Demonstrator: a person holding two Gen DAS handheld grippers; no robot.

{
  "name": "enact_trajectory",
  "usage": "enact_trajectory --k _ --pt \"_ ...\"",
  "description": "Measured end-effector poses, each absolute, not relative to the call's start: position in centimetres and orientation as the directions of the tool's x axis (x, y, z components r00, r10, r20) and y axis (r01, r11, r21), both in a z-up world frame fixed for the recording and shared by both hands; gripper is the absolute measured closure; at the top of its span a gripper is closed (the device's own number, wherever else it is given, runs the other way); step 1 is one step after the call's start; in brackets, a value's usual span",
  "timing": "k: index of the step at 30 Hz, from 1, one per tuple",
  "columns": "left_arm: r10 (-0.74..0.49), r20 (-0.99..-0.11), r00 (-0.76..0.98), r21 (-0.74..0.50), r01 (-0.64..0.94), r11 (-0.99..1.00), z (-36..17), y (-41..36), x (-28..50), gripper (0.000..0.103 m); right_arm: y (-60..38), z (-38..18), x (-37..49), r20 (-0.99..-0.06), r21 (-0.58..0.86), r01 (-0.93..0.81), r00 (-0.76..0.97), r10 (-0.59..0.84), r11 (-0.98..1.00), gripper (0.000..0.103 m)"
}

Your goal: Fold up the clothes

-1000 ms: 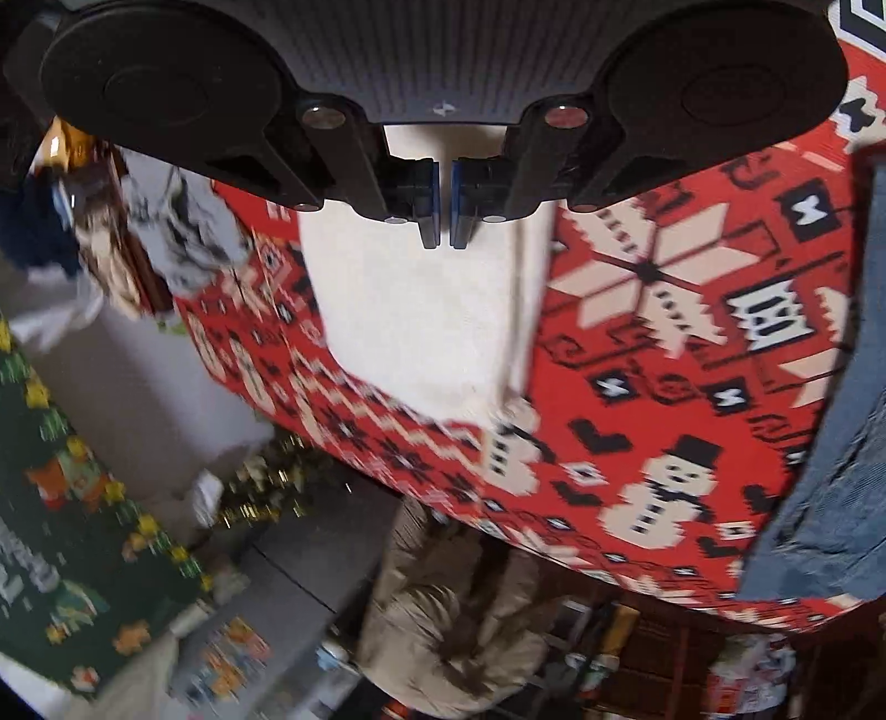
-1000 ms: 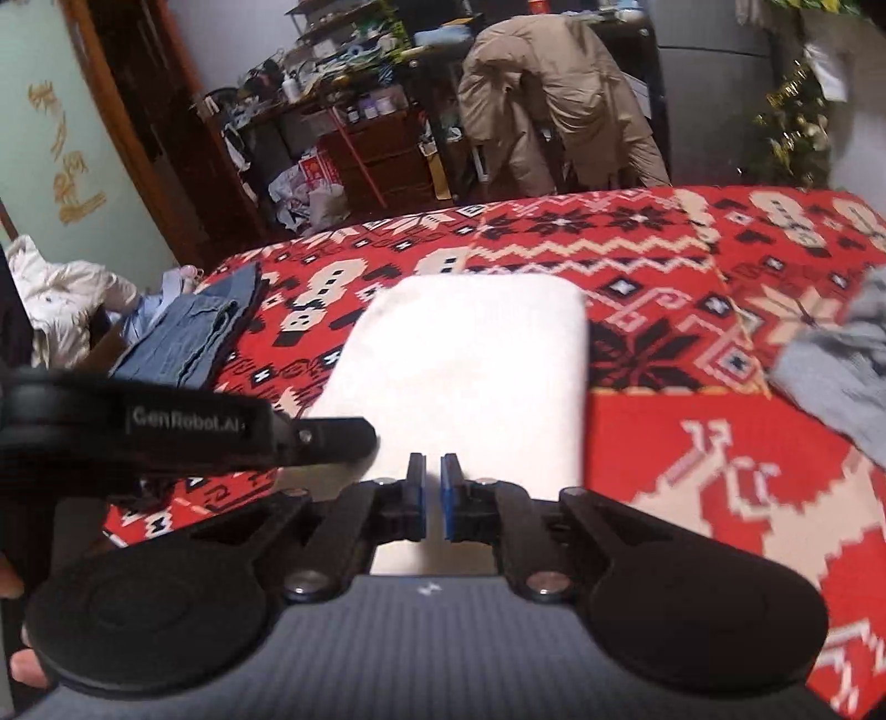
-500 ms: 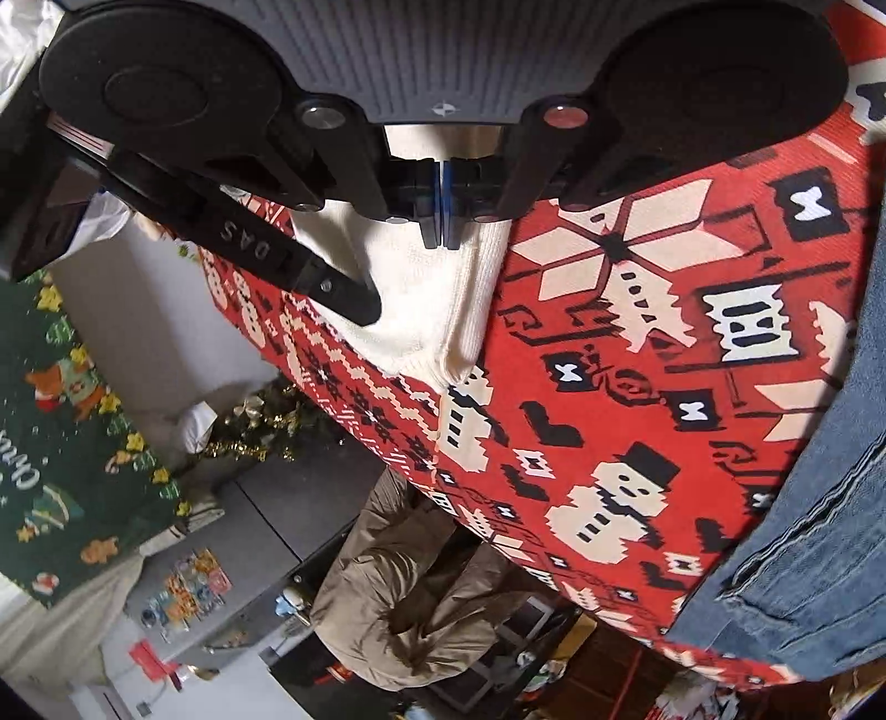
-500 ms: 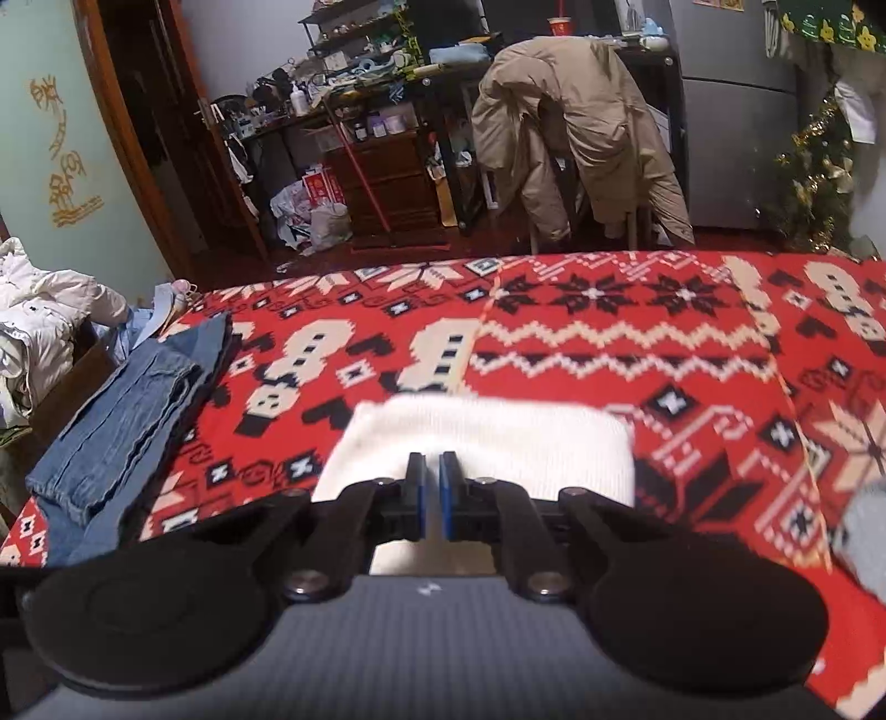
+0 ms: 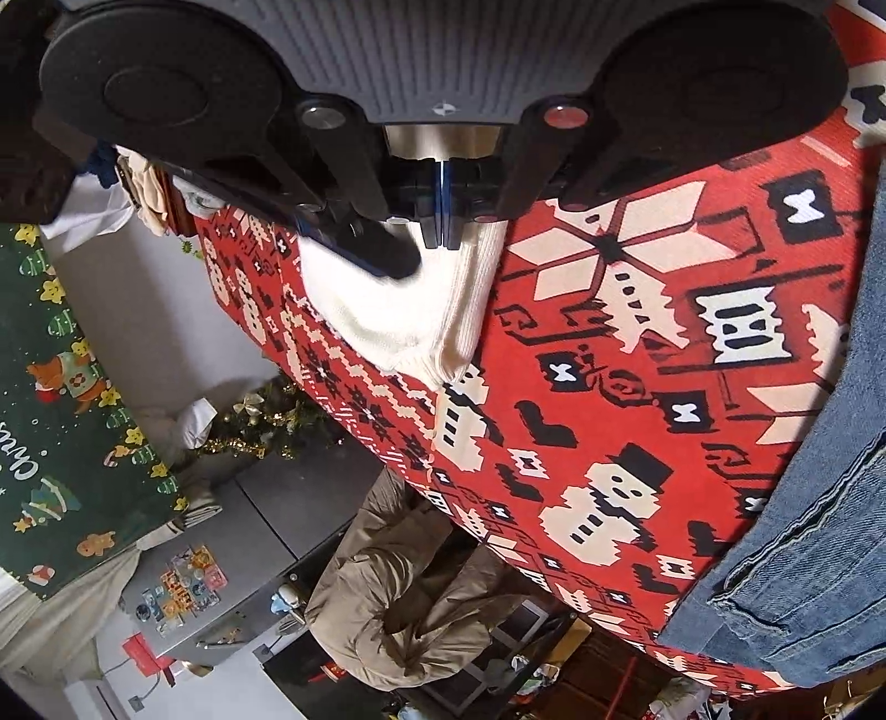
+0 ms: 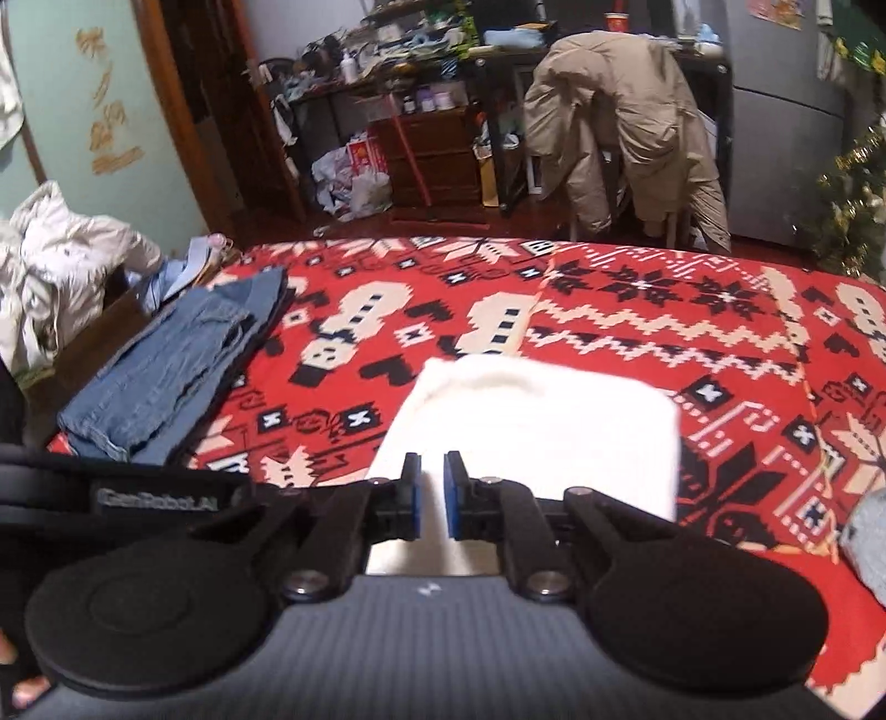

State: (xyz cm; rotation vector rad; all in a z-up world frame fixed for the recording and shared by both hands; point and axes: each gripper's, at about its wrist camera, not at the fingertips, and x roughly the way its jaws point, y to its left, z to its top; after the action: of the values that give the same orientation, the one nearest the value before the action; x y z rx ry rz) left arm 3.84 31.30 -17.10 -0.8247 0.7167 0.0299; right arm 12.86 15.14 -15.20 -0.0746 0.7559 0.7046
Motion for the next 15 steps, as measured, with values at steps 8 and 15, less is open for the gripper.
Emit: enact_trajectory --k 8,15 --pt "-0.238 -0.591 0.77 -0.659 -0.291 0.694 -17.3 31.1 3.8 0.1 14.3 -15.8 15.1 -0.58 0.243 -0.566 0.566 0.585 0.788 0.102" --pt "-0.241 -0.589 0.771 -0.662 -0.289 0.692 -17.3 31.1 3.8 0.101 12.7 -15.8 16.6 -0.577 0.278 -0.476 0.611 0.541 0.834 0.096"
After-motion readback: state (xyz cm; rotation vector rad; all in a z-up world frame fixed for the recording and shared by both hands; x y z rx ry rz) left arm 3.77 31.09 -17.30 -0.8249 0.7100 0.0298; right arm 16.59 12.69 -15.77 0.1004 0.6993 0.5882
